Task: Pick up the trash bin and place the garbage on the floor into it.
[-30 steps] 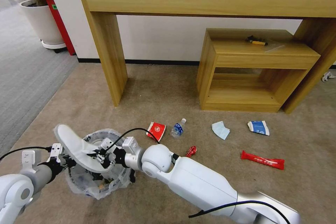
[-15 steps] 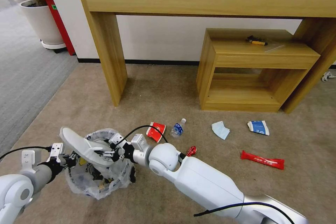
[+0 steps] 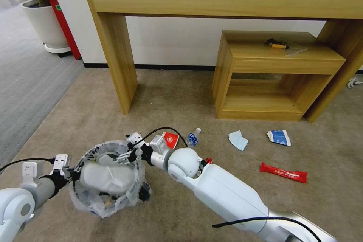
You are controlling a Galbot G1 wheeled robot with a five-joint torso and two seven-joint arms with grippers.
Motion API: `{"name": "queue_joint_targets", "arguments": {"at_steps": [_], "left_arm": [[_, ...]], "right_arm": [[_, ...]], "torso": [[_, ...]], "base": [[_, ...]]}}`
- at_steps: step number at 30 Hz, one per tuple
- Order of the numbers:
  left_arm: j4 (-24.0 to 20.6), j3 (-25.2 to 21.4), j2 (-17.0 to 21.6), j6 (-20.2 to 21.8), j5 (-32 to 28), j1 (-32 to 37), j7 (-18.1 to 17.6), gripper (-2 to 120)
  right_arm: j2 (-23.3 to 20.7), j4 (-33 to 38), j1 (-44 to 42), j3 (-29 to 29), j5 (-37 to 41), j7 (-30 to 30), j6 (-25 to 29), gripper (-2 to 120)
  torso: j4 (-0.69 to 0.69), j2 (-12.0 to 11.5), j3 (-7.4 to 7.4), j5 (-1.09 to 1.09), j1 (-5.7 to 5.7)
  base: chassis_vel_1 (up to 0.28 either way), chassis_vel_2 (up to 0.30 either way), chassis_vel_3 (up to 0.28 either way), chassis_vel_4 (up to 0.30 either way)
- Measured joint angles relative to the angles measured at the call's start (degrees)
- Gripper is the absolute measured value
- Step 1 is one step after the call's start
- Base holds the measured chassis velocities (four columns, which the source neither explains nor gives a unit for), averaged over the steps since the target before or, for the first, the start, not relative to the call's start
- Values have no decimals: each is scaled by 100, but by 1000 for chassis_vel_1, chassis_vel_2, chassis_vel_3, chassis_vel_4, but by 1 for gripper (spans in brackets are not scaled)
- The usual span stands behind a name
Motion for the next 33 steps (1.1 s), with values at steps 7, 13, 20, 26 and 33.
{"name": "queue_joint_targets", "arguments": {"at_steps": [7, 13, 20, 26, 33], "left_arm": [[55, -16, -22, 0, 51, 26, 43, 0], [100, -64, -34, 1, 56, 21, 71, 0], [101, -174, -55, 1, 30, 90, 112, 0], [118, -246, -62, 1, 29, 136, 178, 0], [193, -291, -60, 1, 30, 136, 236, 0]], "right_arm": [[-9, 83, -34, 163, 147, 83, 5, 100], [-194, 219, -207, 522, 322, 278, -3, 100], [-561, 445, -713, 1153, 177, 701, 58, 100], [-925, 743, -1722, 2110, -136, 900, 306, 100], [-1016, 1176, -2935, 3377, -508, 587, 447, 100]], "torso": [[1, 0, 0, 0, 0], [1, 0, 0, 1, 0], [1, 0, 0, 2, 0], [-1, 0, 0, 2, 0], [1, 0, -1, 2, 0]], "base": [[0, 0, 0, 0], [0, 0, 0, 0], [0, 0, 0, 0], [0, 0, 0, 0], [0, 0, 0, 0]]}}
